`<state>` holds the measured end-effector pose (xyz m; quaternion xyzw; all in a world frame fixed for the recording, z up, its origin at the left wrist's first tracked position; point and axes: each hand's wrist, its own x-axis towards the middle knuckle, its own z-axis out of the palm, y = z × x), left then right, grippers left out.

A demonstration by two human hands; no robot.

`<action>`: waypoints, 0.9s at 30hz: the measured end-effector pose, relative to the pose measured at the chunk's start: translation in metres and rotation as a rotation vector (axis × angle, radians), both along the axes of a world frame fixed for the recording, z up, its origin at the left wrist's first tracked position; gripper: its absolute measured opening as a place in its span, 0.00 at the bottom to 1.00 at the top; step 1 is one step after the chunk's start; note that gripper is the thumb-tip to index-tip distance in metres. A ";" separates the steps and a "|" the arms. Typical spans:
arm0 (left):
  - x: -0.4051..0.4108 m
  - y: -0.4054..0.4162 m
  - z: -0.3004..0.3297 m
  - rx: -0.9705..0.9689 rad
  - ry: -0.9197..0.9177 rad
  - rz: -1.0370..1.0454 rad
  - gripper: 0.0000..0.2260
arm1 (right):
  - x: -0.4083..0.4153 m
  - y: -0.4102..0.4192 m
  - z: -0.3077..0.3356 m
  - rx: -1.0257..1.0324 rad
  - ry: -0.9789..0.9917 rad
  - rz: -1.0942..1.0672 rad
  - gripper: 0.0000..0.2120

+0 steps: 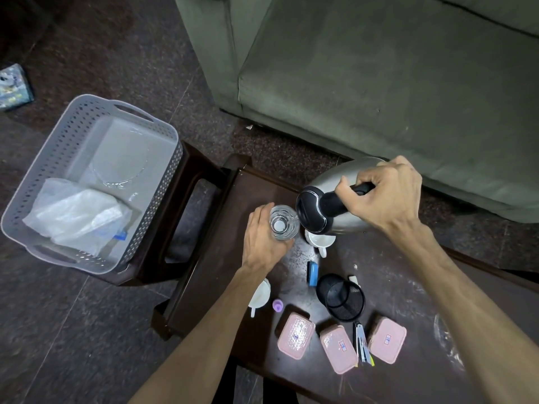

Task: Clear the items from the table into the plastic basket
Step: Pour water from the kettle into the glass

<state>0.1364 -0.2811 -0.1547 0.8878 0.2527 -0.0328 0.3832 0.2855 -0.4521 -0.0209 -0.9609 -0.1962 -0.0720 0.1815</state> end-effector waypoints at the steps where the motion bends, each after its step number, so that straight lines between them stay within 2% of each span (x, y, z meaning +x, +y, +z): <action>1: -0.001 0.000 0.000 -0.004 0.001 0.000 0.39 | -0.001 0.001 0.001 -0.004 -0.004 -0.001 0.24; 10: -0.003 0.001 0.000 -0.021 0.027 0.039 0.37 | -0.001 0.008 0.007 -0.048 -0.041 0.020 0.24; 18: 0.000 0.004 0.001 -0.031 0.083 0.037 0.38 | 0.000 0.011 0.014 -0.082 -0.076 0.034 0.23; 27: -0.001 0.004 0.004 -0.043 0.065 0.047 0.39 | -0.003 0.015 0.018 -0.107 -0.090 0.055 0.23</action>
